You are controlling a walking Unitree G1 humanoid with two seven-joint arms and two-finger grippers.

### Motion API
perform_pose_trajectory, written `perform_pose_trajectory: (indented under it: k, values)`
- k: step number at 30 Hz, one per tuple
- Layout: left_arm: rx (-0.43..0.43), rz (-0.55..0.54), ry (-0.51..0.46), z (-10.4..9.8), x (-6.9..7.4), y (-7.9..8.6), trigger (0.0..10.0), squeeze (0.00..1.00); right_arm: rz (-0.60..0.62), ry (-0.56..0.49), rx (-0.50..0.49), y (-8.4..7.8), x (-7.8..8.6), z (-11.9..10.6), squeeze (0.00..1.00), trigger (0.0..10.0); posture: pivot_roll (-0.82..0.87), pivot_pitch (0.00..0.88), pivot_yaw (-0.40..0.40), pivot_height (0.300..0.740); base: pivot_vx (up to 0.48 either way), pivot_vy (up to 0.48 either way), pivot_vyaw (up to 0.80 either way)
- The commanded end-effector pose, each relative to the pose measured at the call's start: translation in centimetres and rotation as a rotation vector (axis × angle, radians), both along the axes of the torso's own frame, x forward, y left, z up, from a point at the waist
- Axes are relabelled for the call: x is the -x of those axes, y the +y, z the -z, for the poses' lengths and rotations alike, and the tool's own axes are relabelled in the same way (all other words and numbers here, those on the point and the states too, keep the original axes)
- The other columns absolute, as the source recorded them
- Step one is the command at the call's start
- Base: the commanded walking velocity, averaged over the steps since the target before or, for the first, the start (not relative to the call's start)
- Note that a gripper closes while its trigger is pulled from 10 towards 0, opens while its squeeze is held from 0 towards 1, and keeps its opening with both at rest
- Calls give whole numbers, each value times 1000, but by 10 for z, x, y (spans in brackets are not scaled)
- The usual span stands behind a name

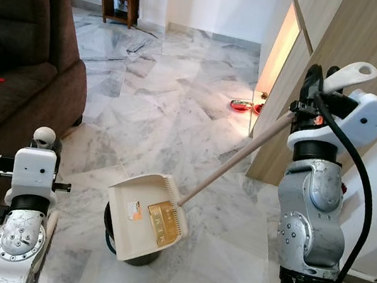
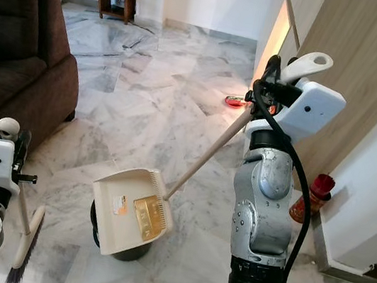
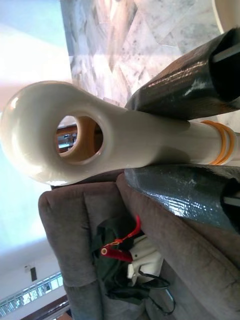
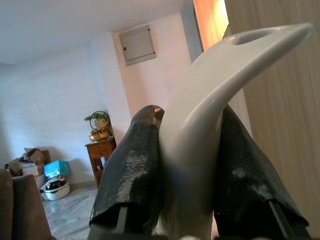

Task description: Sweep floor

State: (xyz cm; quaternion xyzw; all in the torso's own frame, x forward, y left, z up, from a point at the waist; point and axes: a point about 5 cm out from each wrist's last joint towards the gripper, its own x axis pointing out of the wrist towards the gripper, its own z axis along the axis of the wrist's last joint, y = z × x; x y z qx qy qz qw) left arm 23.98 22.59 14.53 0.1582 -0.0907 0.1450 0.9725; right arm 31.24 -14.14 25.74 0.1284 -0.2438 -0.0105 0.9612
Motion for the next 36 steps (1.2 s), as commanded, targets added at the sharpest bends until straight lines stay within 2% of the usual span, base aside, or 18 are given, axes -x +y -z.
perform_pose_trajectory:
  k: [1,31,36]
  values:
    - [-48,13,-48,-13,-3,-2,10000,0,1,-83,-12,0,6,-17,0,10000,29,0,-28,740,266,0,0]
    - [-46,21,-46,-13,-3,-4,10000,0,3,-82,-11,-1,4,-16,0,10000,34,0,-31,740,305,0,0]
    - [-42,23,-51,-13,-4,-5,10000,0,1,-81,-11,-1,4,-17,0,10000,33,0,-32,740,50,0,0]
